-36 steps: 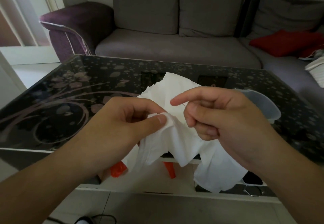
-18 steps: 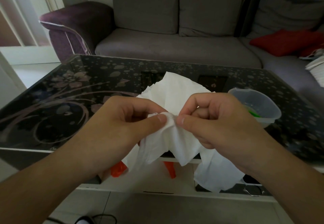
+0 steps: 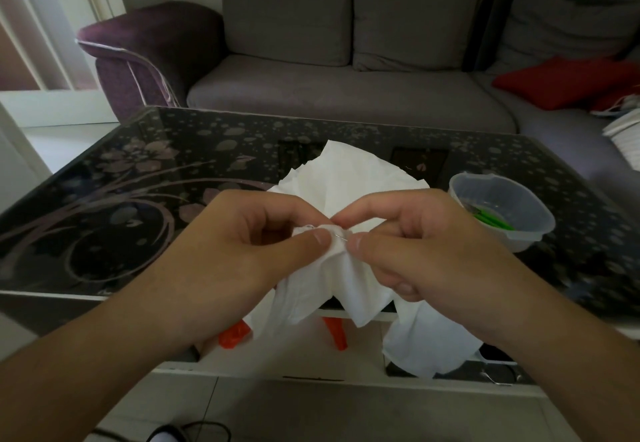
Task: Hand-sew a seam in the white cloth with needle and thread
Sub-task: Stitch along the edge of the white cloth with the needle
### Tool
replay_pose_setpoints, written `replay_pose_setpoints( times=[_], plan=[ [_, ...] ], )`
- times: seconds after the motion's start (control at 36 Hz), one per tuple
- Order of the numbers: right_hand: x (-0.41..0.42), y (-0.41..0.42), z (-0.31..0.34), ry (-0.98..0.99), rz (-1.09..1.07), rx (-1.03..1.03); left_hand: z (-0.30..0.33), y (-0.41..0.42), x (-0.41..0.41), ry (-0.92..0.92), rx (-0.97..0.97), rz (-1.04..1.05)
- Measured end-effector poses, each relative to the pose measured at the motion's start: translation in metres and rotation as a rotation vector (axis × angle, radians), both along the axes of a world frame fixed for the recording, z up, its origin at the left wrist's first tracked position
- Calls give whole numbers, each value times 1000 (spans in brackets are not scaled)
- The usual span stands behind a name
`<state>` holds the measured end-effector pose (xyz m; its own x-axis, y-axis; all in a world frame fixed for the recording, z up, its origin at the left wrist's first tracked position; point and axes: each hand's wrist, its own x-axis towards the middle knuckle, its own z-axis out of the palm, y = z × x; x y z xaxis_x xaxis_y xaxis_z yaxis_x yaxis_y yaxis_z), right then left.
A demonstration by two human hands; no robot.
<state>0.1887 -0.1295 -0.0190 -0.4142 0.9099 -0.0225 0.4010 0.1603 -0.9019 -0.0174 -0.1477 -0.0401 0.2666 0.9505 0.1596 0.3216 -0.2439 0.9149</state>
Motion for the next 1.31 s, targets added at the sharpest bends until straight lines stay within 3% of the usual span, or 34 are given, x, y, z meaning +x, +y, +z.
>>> replay_pose_setpoints(
  times=[0.44, 1.31],
  plan=[
    [0, 1, -2, -51, -30, -8, -7, -2, 2, 213, 133, 97],
    [1, 0, -2, -27, -20, -30, -4, -6, 7, 291, 164, 187]
  ],
)
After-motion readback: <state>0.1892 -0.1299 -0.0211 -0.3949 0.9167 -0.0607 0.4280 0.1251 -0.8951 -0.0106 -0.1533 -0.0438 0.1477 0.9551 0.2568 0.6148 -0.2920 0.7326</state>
